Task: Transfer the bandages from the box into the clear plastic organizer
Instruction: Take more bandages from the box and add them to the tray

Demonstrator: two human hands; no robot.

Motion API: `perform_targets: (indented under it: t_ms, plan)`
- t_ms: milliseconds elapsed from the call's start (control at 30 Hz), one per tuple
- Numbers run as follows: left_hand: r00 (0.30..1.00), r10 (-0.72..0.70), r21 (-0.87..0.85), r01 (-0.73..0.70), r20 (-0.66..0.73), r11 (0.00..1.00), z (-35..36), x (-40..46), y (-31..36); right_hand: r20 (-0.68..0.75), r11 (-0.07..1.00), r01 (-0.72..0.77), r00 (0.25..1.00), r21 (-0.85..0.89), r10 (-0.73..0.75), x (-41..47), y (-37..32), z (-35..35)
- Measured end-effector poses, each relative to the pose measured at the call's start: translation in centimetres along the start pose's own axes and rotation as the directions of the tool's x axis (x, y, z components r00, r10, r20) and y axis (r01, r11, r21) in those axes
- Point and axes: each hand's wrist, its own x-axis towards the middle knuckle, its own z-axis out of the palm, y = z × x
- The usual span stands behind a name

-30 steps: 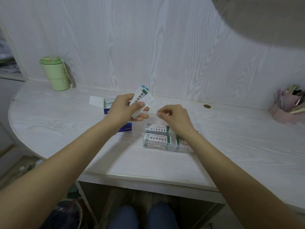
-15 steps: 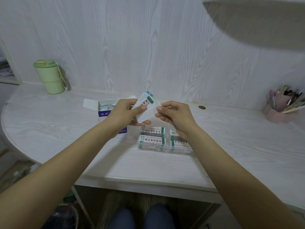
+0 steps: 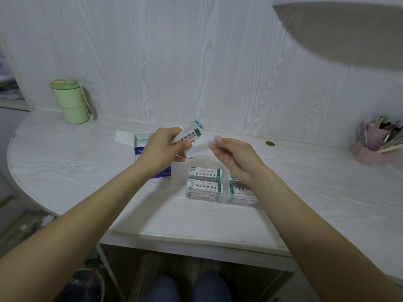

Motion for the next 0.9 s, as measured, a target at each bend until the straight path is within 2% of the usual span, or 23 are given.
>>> perform_targets:
  t_ms: [100, 233, 400, 600, 767, 900]
  plan:
    - [0.999, 0.028, 0.026, -0.027, -0.017, 0.999, 0.0, 0.4, -0.1, -0.003, 0.999, -0.042, 0.999, 0.024, 0.042, 0.3, -0.3, -0.1]
    - [0.999, 0.034, 0.038, -0.032, -0.036, 0.999, 0.0, 0.6, -0.5, 0.001, 0.981, -0.068, 0.998, -0.179, 0.069, 0.5, -0.8, -0.3]
    - [0.999, 0.019, 0.070, -0.016, -0.050, 0.997, -0.1, 0.6, -0.9, -0.050, 0.936, -0.062, 0.998, -0.346, 0.048, 0.6, -0.9, -0.5]
    - [0.999, -0.002, 0.041, 0.004, -0.045, 0.999, 0.2, 0.5, -1.0, -0.043, 0.926, -0.058, 0.998, -0.373, 0.045, 0.5, -0.6, -0.3]
    - [0.998, -0.013, 0.072, 0.017, -0.060, 0.997, 0.4, 0.7, -1.0, -0.103, 0.899, 0.014, 0.992, -0.437, -0.066, 1.1, -0.5, -0.8]
    - [0.999, -0.051, 0.115, 0.049, 0.017, 0.992, 0.8, 1.0, -1.3, -0.179, 0.783, 0.047, 0.963, -0.621, -0.200, 3.0, 0.1, -1.7]
